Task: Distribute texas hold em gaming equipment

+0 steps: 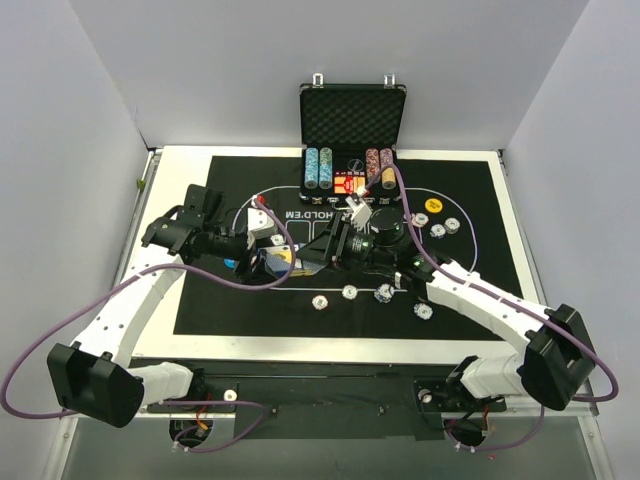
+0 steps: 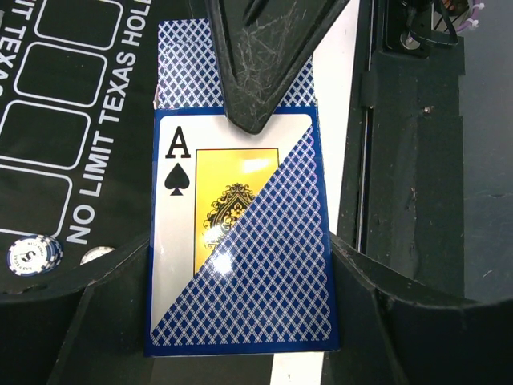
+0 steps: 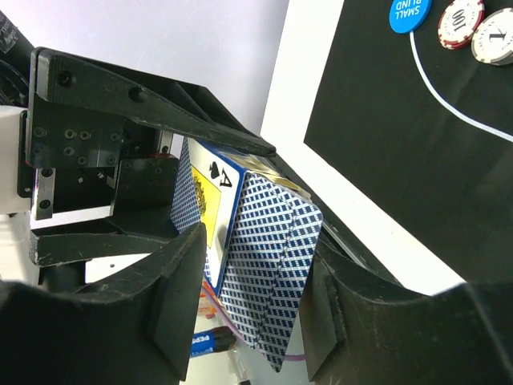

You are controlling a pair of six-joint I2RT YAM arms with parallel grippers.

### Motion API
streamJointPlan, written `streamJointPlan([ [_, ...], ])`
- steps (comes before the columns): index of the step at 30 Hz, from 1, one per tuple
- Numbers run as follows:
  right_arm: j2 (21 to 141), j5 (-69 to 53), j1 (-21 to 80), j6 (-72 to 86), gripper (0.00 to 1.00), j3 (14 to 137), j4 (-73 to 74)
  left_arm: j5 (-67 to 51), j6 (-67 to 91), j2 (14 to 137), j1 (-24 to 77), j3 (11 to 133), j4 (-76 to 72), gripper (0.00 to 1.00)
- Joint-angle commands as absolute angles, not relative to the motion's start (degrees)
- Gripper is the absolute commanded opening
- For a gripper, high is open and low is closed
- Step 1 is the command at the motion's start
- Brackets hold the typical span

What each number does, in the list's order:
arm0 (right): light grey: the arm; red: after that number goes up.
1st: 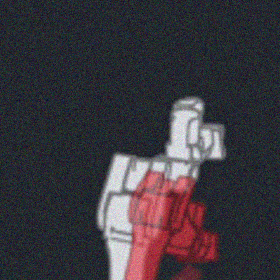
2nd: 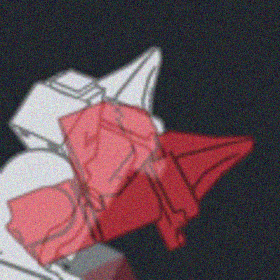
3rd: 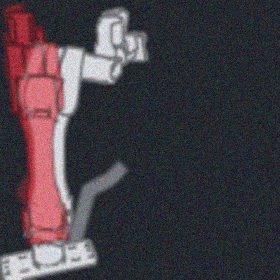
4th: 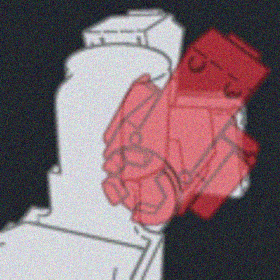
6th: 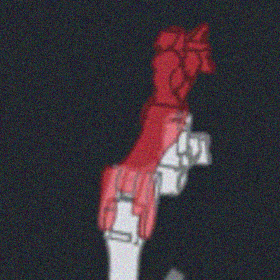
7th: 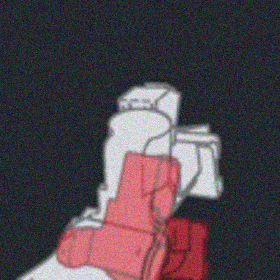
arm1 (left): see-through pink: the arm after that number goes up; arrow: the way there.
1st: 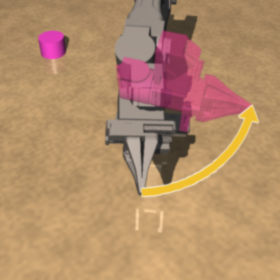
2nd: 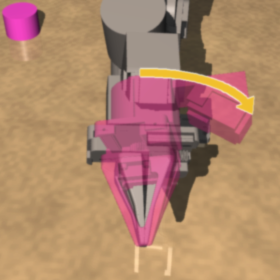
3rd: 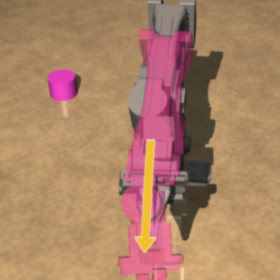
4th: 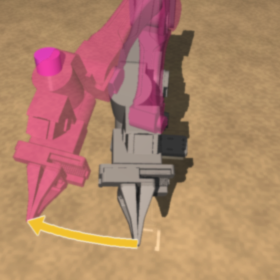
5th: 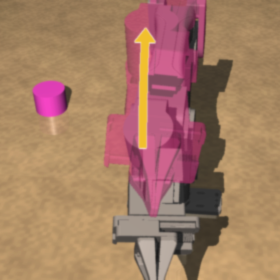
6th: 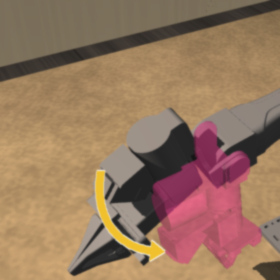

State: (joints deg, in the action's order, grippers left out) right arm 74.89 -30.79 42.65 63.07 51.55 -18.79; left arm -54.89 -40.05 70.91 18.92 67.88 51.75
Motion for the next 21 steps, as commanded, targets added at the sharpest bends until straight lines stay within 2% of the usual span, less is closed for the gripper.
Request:
streamJointPlan([
  [1,74.4,-32.6,43.3,66.8,0.4,50.4,-27.8,-59.0,-38.8,69.3,18.7,70.7,47.6,0.0],
  [3,74.8,-33.0,43.2,67.8,0.35,50.5,-29.3,-58.6,-38.7,69.3,18.7,70.3,47.3,0.0],
  [5,75.0,-32.9,43.2,68.5,0.25,50.5,-29.6,-58.0,-38.8,69.4,18.7,70.1,47.2,0.0],
  [6,75.0,-32.9,43.3,68.6,0.17,50.4,-30.0,-57.7,-38.9,69.4,18.7,70.0,47.2,0.0],
  [7,75.0,-32.9,43.3,69.3,0.13,50.4,-30.8,-57.2,-39.2,69.5,18.7,69.9,47.3,0.0],
  [8,75.0,-32.9,43.2,69.6,0.05,50.0,-31.3,-56.9,-39.5,69.6,18.7,70.0,47.7,0.03],
  [9,74.8,-33.0,43.2,69.9,0.0,50.1,-31.9,-56.2,-40.2,69.8,18.7,70.3,48.2,0.12],
  [10,74.8,-32.7,43.2,70.0,0.0,50.0,-31.9,-55.5,-40.6,69.8,18.8,70.5,48.9,0.18],
  [11,74.5,-32.5,43.2,70.0,0.0,50.0,-31.8,-55.1,-41.0,69.5,18.8,70.3,48.8,0.44],
  [12,74.4,-32.3,43.2,70.0,0.0,49.8,-31.9,-54.3,-41.2,69.2,18.8,70.1,48.3,0.58],
  [13,74.4,-32.3,43.2,70.2,0.0,49.8,-32.1,-54.0,-41.5,68.6,18.9,69.7,48.0,0.82],
  [21,74.8,-32.3,43.4,69.3,0.0,49.1,-31.7,-51.6,-40.6,68.1,21.3,70.7,48.2,0.88],
])
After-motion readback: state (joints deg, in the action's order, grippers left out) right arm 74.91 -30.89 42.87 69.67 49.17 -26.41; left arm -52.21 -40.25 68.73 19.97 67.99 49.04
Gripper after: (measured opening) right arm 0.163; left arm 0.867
